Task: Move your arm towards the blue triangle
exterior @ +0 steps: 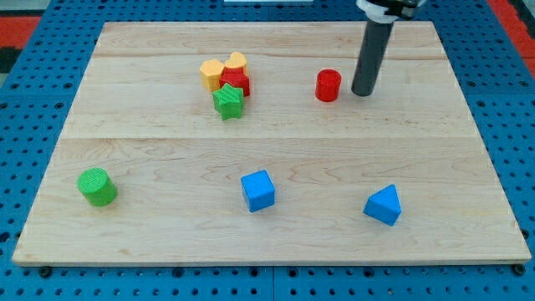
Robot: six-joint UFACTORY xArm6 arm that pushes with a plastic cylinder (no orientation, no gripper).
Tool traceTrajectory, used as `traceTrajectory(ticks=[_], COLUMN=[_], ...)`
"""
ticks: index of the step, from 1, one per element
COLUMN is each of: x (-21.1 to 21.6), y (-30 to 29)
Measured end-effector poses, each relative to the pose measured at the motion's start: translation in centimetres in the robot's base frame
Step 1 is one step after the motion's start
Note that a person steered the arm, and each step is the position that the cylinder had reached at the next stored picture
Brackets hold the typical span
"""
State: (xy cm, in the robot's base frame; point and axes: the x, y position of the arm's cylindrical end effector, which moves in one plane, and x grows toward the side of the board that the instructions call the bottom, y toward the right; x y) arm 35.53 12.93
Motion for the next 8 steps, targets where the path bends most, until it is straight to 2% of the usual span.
traceTrajectory(ticks=[2,3,4,5,6,8], x=[-1.9,-2.8,-2.8,2.1,10.2,13.1], y=[-8.7,-11.5,-11.7,-7.3,-7.4,2.6])
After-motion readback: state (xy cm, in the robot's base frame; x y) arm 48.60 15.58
